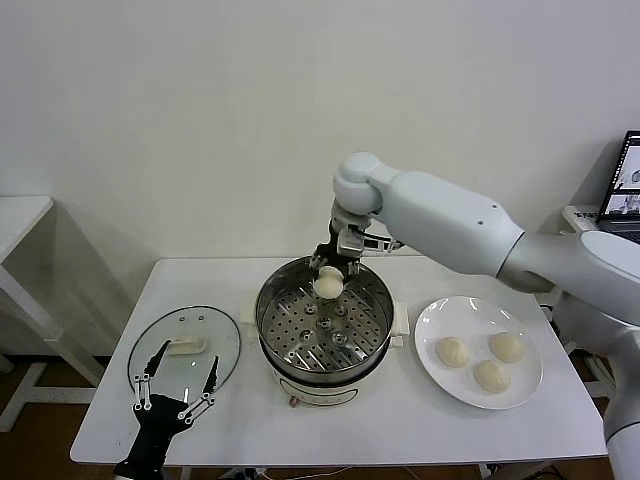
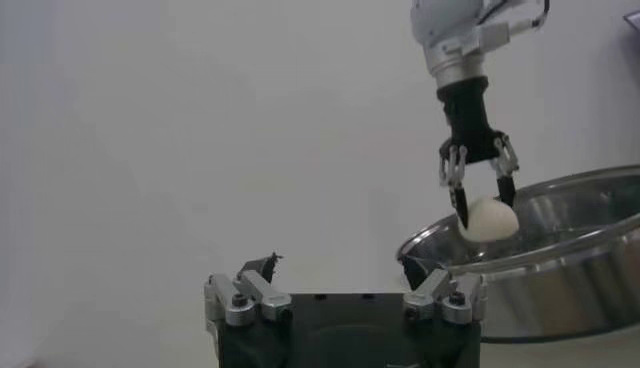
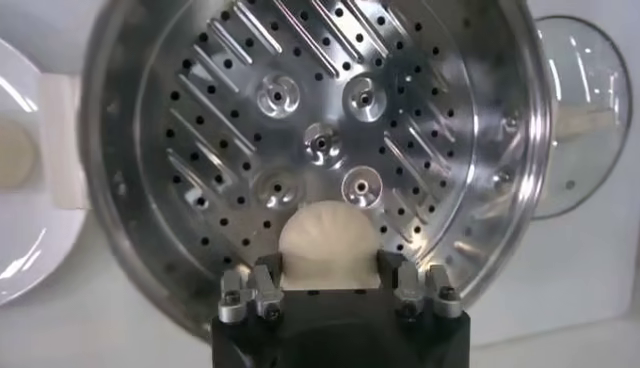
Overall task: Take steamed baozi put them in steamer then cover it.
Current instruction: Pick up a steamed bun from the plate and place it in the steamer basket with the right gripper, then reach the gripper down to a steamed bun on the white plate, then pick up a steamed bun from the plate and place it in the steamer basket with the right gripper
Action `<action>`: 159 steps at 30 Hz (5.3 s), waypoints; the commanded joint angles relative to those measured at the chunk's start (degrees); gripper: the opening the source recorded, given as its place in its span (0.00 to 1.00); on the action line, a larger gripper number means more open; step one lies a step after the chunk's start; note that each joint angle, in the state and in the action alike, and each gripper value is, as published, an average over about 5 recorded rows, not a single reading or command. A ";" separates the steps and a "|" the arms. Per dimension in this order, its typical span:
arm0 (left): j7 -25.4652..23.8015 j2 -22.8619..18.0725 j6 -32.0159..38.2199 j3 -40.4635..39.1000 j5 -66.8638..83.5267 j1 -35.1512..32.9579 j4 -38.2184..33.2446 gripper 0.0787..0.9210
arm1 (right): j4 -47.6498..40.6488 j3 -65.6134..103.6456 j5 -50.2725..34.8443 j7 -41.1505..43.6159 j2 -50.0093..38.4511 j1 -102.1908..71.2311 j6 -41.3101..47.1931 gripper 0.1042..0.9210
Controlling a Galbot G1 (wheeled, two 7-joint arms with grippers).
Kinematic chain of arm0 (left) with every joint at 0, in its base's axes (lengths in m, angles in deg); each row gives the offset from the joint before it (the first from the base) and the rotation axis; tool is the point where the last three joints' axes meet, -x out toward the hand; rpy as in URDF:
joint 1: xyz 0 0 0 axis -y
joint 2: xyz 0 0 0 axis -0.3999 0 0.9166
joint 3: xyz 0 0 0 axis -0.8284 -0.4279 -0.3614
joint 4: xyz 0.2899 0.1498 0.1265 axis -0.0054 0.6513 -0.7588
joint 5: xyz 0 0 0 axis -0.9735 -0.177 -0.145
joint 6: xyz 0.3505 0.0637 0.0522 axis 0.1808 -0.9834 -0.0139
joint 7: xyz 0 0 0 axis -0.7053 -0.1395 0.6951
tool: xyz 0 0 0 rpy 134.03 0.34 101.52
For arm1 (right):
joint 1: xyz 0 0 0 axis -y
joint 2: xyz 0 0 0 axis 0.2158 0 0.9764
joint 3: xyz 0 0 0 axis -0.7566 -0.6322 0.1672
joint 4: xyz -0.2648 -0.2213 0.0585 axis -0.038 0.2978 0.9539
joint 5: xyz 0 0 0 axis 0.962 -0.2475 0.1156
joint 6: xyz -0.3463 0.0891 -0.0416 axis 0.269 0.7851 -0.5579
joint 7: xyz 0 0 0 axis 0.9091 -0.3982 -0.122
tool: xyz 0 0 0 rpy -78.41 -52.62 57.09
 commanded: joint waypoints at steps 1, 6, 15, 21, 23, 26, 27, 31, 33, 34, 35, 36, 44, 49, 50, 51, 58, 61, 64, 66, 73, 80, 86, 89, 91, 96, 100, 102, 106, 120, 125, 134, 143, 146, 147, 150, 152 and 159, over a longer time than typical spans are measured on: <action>0.05 -0.01 0.12 0.19 0.02 -0.07 0.06 0.88 | -1.77 0.04 3.15 -0.56 1.92 -1.95 -0.51 0.68; 0.11 -0.09 0.23 0.28 0.02 -0.08 0.15 0.88 | -2.88 0.64 5.16 -1.72 2.86 -2.95 -0.85 0.68; 0.37 -0.20 0.35 0.56 0.05 -0.13 0.09 0.88 | -1.43 0.95 4.03 -2.18 2.30 -2.63 0.18 0.81; 0.40 -0.19 0.42 0.65 0.12 -0.13 0.17 0.88 | 4.57 3.22 -12.55 4.49 -4.78 1.40 9.88 0.88; 0.39 -0.19 0.36 0.55 0.12 -0.03 0.17 0.88 | 5.58 4.56 -17.23 6.70 -8.17 3.52 14.93 0.88; 0.38 -0.16 0.29 0.32 0.11 0.14 0.13 0.88 | 5.28 3.63 -26.06 7.79 -13.49 7.81 25.06 0.88; 0.38 -0.13 0.29 0.23 0.11 0.20 0.15 0.88 | 4.75 2.63 -28.87 7.73 -15.28 9.32 28.47 0.88; 0.37 0.05 0.34 -0.24 0.11 0.47 0.38 0.88 | 1.00 -1.76 -34.72 7.47 -22.07 12.48 37.40 0.88; 0.38 0.16 0.33 -0.48 0.10 0.66 0.51 0.88 | -0.37 -4.79 -36.39 6.56 -25.31 12.27 39.60 0.88; 0.38 0.22 0.32 -0.58 0.11 0.77 0.55 0.88 | -0.65 -6.48 -36.99 5.89 -26.91 11.92 40.38 0.88; 0.39 0.28 0.31 -0.67 0.11 0.87 0.60 0.88 | -0.79 -8.18 -37.36 5.10 -28.53 11.34 41.02 0.88; 0.39 0.32 0.30 -0.73 0.11 0.95 0.62 0.88 | -0.80 -9.77 -37.61 4.23 -30.04 10.56 41.47 0.88; 0.43 0.30 0.19 -0.90 0.10 1.14 0.55 0.88 | -0.77 -12.48 -34.90 -1.12 -35.07 0.92 43.84 0.88; 0.49 0.02 0.19 -0.81 0.06 0.88 0.47 0.88 | -1.43 -9.13 -31.80 -3.51 -34.33 -4.87 44.16 0.88; 0.49 -0.03 0.21 -0.76 0.04 0.76 0.45 0.88 | -1.50 -8.81 -31.53 -3.73 -34.11 -5.76 44.24 0.88; 0.49 -0.07 0.25 -0.71 0.02 0.60 0.42 0.88 | -1.53 -8.48 -31.29 -3.86 -33.92 -6.58 44.26 0.88; 0.49 -0.34 0.53 -0.67 -0.21 -0.25 0.50 0.88 | -0.30 -6.79 -29.52 -3.62 -33.71 -10.42 44.06 0.88; 0.50 -0.47 0.58 -0.75 -0.33 -0.33 0.57 0.88 | 0.08 -6.25 -28.66 -3.89 -33.67 -11.69 44.04 0.88; 0.50 -0.53 0.60 -0.76 -0.40 -0.39 0.60 0.88 | 0.11 -5.75 -27.62 -4.54 -33.53 -12.74 44.01 0.88; 0.51 -0.53 0.64 -0.74 -0.43 -0.40 0.66 0.88 | -0.08 -5.27 -27.09 -5.11 -33.34 -13.36 44.01 0.88; 0.57 -0.46 0.73 -0.77 -0.40 -0.23 0.99 0.88 | -1.10 -3.78 -25.92 -7.79 -32.07 -15.55 43.95 0.88; 0.71 -0.45 0.61 -0.66 -0.09 -0.15 0.68 0.88 | -1.86 -3.61 -24.86 -8.58 -30.86 -16.01 43.87 0.87; 0.83 -0.48 0.64 -0.50 -0.03 -0.15 0.57 0.88 | -1.29 -3.81 -24.57 -8.80 -30.75 -15.26 43.75 0.77; 0.86 -0.49 0.63 -0.50 0.01 -0.15 0.41 0.88 | -0.28 -4.59 -24.59 -8.45 -31.28 -13.34 43.54 0.73; 0.86 -0.48 0.59 -0.59 0.05 -0.07 0.30 0.88 | 0.39 -5.05 -24.67 -7.87 -31.60 -11.60 43.30 0.71; 0.87 -0.37 0.52 -0.92 0.12 0.13 0.01 0.88 | 2.24 -5.99 -24.61 -3.48 -31.69 -3.94 42.14 0.67; 0.90 -0.14 0.55 -1.22 0.16 0.36 -0.22 0.88 | 2.88 -10.38 -27.60 1.59 -29.24 6.48 41.29 0.65; 0.93 -0.04 0.52 -1.35 0.18 0.50 -0.39 0.88 | 3.33 -13.67 -30.87 3.90 -27.05 12.39 41.39 0.65; 1.04 0.26 0.38 -1.47 0.32 0.66 -0.79 0.88 | 4.47 -18.82 -36.80 6.72 -21.59 22.28 42.03 0.66; 1.19 0.54 -0.10 -1.80 0.68 1.44 -0.56 0.88 | 12.46 -28.31 -52.83 -1.67 -4.62 28.55 49.42 0.67; 1.33 0.41 -0.48 -2.06 0.68 2.11 -0.22 0.88 | 13.74 -30.32 -54.45 -6.20 -0.69 26.70 51.92 0.67; 1.75 0.51 -0.93 -1.94 0.69 2.46 -0.12 0.88 | 13.11 -31.88 -54.08 -12.72 4.55 22.86 55.44 0.66; 1.94 0.51 -0.79 -1.41 0.72 2.19 -0.33 0.88 | 11.25 -32.24 -52.89 -15.17 6.42 18.69 56.94 0.65; 1.97 0.49 -0.74 -1.31 0.73 2.11 -0.36 0.88 | 10.89 -32.13 -52.40 -15.38 6.71 17.98 56.98 0.65; 1.99 0.49 -0.74 -1.27 0.73 2.10 -0.38 0.88 | 10.77 -32.09 -52.41 -15.48 6.80 17.81 56.98 0.65; 2.03 0.46 -0.73 -1.14 0.73 2.08 -0.42 0.88 | 10.25 -31.93 -52.23 -15.74 7.13 17.08 56.94 0.65; 2.05 0.44 -0.71 -1.02 0.74 2.03 -0.44 0.88 | 9.82 -31.80 -52.01 -15.90 7.38 16.48 56.91 0.65; 2.09 0.46 -0.63 -0.78 0.81 1.96 -0.36 0.88 | 8.81 -31.48 -51.35 -15.97 8.09 15.17 56.75 0.66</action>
